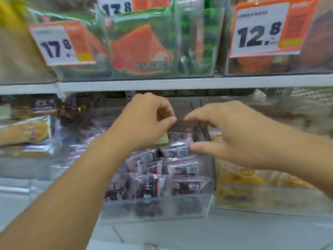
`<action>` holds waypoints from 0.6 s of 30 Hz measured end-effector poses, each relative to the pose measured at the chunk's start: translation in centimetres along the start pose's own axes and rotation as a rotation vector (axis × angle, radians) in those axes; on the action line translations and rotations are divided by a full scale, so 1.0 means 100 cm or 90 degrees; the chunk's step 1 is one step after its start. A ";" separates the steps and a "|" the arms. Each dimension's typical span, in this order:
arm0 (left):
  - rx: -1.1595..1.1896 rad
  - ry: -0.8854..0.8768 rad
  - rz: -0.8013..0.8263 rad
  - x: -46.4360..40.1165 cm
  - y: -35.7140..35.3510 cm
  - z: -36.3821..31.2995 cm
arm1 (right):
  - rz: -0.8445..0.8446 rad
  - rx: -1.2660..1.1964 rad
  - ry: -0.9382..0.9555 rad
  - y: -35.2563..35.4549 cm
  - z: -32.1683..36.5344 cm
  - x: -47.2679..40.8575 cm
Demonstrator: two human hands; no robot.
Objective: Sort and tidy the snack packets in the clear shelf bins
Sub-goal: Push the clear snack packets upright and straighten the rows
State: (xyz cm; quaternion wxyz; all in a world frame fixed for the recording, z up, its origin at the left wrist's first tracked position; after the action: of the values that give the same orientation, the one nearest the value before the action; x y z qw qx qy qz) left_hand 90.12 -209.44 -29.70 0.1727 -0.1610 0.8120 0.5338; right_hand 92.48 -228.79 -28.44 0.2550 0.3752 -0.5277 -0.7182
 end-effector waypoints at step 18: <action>0.174 0.203 -0.014 0.030 -0.001 0.086 | -0.073 0.102 0.087 -0.033 0.040 -0.100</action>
State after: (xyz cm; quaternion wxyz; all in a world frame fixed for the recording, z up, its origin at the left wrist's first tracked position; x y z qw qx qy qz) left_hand 88.44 -201.82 -34.32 0.0679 -0.2277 0.8921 0.3842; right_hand 95.24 -217.85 -28.27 0.2182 0.4716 -0.5427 -0.6600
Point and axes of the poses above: each hand's wrist, its own x-axis away from the middle knuckle, its own y-axis out of the back of the hand, z = x × y, the point moved 2 cm from there along -x, towards the middle knuckle, and after that the axes turned 3 degrees about -z, right-handed, at the moved point
